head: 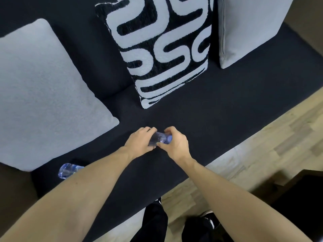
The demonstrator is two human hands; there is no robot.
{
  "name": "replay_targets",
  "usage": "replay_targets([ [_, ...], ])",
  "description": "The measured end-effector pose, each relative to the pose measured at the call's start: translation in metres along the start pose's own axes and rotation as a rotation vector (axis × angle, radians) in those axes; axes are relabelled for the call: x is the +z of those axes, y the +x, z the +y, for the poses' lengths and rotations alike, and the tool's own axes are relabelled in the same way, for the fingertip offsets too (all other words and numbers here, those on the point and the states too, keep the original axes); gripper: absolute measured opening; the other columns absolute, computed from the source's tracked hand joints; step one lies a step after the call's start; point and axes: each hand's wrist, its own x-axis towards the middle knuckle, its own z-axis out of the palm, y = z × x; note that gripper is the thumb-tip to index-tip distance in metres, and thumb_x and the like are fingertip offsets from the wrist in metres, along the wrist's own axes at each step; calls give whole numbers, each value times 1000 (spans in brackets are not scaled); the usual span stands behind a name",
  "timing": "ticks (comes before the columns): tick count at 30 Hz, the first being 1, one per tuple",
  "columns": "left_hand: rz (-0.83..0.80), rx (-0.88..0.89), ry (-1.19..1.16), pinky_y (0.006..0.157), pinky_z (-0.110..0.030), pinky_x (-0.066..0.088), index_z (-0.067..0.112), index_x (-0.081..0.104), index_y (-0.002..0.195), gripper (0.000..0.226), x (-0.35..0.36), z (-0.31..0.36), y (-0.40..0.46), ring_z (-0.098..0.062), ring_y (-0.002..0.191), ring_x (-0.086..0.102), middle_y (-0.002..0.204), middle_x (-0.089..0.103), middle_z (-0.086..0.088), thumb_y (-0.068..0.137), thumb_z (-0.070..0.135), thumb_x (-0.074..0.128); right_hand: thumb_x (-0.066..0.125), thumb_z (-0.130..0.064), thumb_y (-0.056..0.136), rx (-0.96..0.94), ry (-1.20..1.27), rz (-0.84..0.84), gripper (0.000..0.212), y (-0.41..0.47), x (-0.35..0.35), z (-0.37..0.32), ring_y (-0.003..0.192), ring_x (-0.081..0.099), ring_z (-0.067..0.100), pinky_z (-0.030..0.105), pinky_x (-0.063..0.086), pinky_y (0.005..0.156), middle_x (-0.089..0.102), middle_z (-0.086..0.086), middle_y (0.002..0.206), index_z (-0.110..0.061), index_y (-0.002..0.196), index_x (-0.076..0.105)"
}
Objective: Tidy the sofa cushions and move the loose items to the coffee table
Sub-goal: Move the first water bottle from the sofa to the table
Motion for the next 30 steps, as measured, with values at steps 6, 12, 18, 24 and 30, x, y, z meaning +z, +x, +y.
replay_targets([
  [6,88,-76,-387,75,-35,55,22,56,106,46,-29,28,16,-14,84,66,95,68,6,69,37,80,85,-18,73,-77,430,112,57,3,-41,-13,89,67,7,17,56,75,65,-13,102,-24,120,53],
  [12,69,-50,-502,81,-31,57,36,59,101,48,-52,79,42,-3,87,69,92,73,13,62,48,83,82,-36,78,-47,532,52,72,-8,-101,21,107,66,13,35,55,94,64,1,126,-23,139,47],
  [18,-69,145,-481,79,-35,61,38,54,106,52,-51,191,72,-3,85,71,91,74,10,63,45,83,82,-29,78,-41,682,126,47,-45,-182,73,104,69,11,31,56,90,74,-4,110,-21,121,63],
  [24,-202,308,-502,81,-35,61,25,59,112,51,-9,319,90,-9,87,73,100,72,4,68,27,85,85,-22,75,43,725,310,43,-103,-259,151,96,71,17,33,59,81,75,-2,103,-19,114,66],
  [30,-331,456,-440,89,-29,56,17,60,118,53,66,461,92,-14,94,70,108,70,-3,70,13,84,85,-13,73,192,762,544,46,-188,-318,255,92,72,9,30,58,81,74,2,106,-13,113,65],
])
